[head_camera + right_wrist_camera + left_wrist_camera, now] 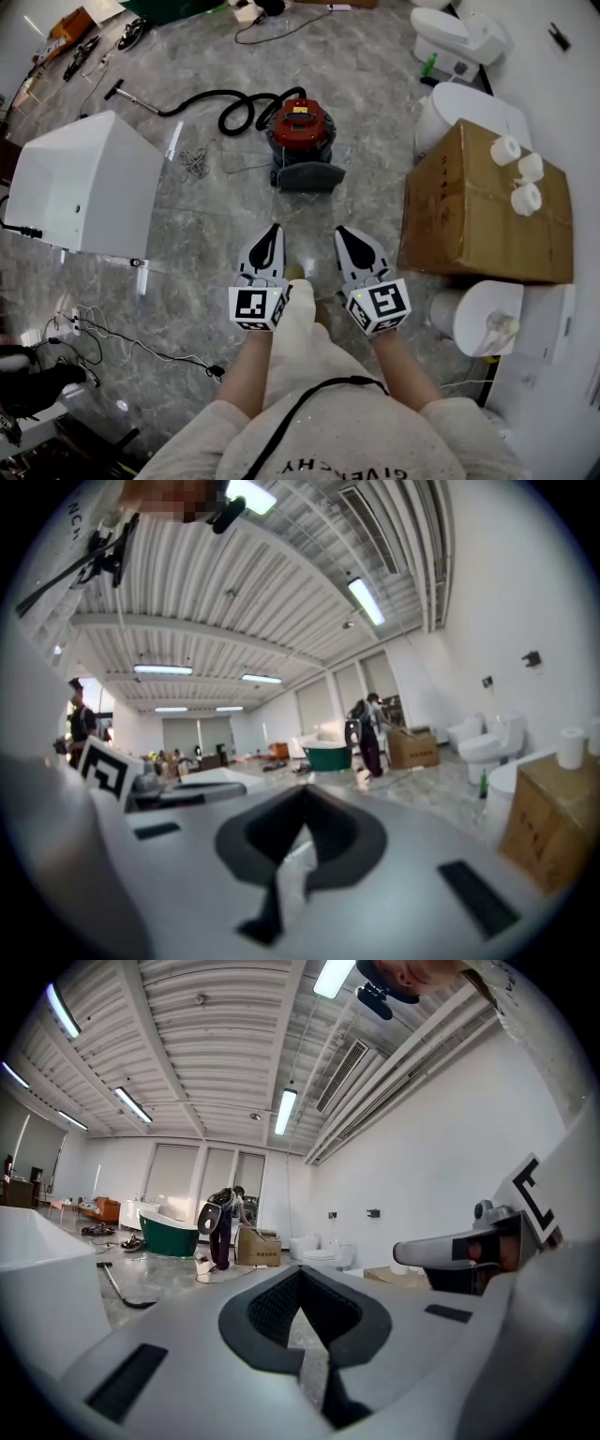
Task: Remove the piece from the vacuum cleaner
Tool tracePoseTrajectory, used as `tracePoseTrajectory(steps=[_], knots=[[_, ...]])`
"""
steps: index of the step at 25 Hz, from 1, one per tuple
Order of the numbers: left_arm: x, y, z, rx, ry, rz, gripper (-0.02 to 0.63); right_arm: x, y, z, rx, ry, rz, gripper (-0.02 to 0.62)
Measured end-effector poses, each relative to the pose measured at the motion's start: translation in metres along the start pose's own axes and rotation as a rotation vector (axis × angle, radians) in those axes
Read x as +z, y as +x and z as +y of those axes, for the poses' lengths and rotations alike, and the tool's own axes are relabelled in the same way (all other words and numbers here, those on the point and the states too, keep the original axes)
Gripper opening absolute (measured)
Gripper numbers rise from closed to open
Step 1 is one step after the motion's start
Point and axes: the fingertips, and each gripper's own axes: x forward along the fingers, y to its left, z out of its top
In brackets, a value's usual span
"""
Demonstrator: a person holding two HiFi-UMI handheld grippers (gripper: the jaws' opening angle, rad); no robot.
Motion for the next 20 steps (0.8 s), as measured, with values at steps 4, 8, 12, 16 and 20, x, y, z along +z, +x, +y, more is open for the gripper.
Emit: tracePoseTrajectory(steps=[4,8,12,16,20], knots=[[0.005,0.018,0.005,-0.019,0.007,-0.017,0.018,-0.002,0.007,-0.011,-0.024,-0.002,0.007,0.011],[0.000,0.036,0.010,-0.036,0.001,-0.007,0.018,-0.001,0.023,-0.019,-0.034,-0.004,0.014,0.011],[-0.005,0.058,0.016,-0.048,-0.016,0.008,0.018,-0.001,0.042,-0.029,-0.032,-0.007,0.026,0.011],[-0.009,0.076,0.027,-0.052,-0.024,0.019,0.018,-0.004,0.062,-0.042,-0.044,0.002,0.047,0.011],[-0.009,0.099,0.038,-0.067,-0.049,0.030,0.018,-0.007,0.082,-0.053,-0.052,0.012,0.068,0.011]])
